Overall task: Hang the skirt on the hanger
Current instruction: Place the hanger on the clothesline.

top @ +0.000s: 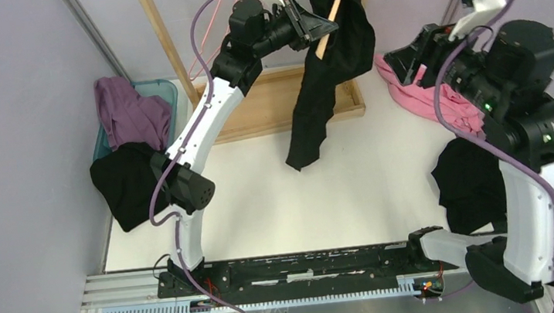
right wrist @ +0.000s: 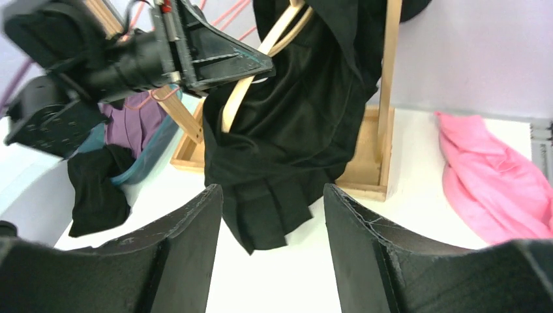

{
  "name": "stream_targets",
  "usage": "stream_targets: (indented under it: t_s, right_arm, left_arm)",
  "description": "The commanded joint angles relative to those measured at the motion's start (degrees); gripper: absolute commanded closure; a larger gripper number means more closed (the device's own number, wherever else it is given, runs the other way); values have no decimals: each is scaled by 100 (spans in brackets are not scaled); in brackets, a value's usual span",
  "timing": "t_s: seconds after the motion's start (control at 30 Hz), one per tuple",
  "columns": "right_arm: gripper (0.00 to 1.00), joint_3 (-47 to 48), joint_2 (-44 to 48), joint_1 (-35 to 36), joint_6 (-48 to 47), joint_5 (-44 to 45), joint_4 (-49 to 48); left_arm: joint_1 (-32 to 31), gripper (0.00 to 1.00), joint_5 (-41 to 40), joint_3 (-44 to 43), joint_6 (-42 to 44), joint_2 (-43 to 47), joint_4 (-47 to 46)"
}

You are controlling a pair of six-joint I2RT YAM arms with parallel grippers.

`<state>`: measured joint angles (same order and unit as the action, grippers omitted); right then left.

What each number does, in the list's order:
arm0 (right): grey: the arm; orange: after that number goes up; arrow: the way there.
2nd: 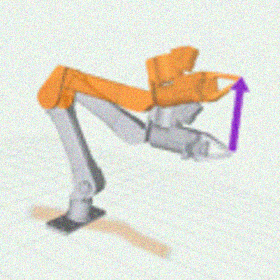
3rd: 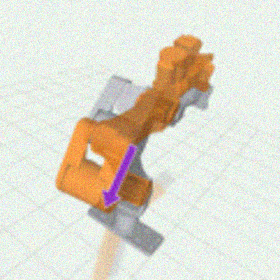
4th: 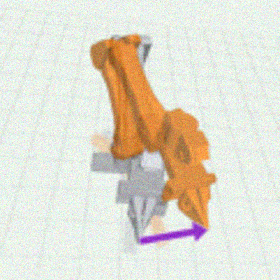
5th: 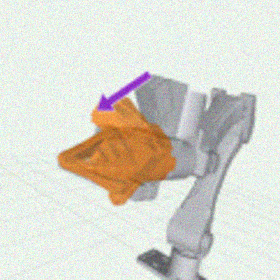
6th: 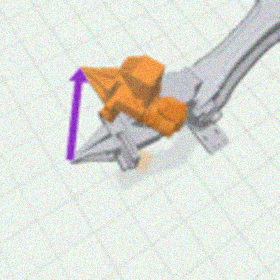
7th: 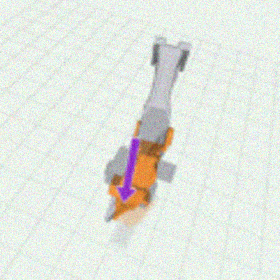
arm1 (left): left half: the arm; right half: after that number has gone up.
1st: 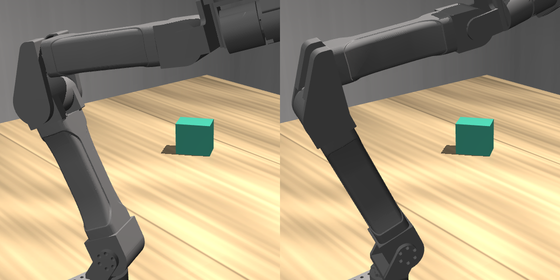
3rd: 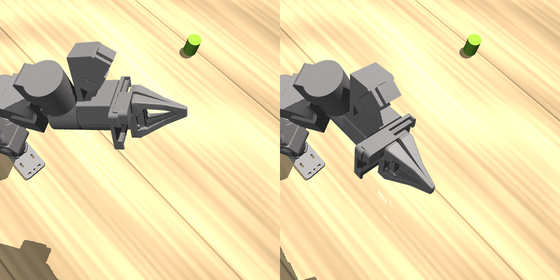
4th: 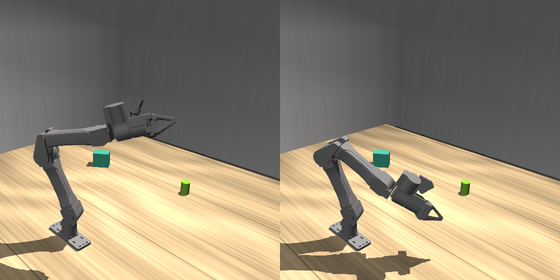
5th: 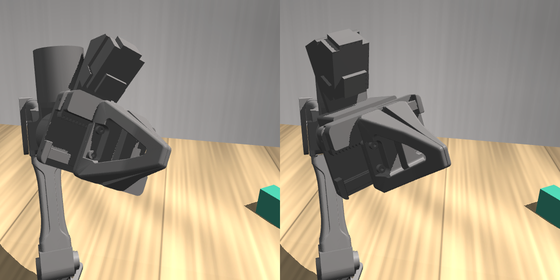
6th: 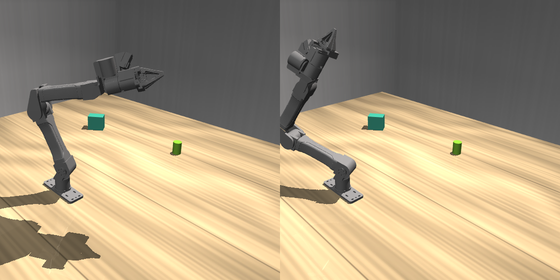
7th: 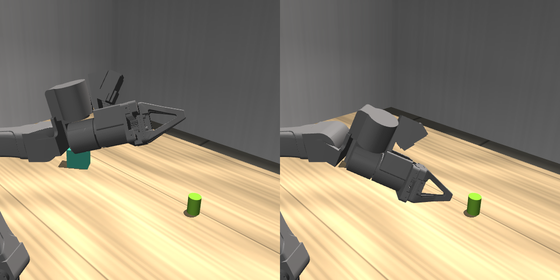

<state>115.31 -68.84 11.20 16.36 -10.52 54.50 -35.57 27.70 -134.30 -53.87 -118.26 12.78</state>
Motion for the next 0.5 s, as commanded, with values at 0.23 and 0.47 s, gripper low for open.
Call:
stream_targets:
  t_s: [0.23, 0.47]
  right_arm:
    - [36, -456, 526, -11, -139, 441, -220]
    - [36, -1180, 604, -19, -107, 447, -435]
  left_arm:
    - [537, 89, 421, -647, -611, -285, -1483]
    - [620, 91, 200, -487, -682, -165, -1977]
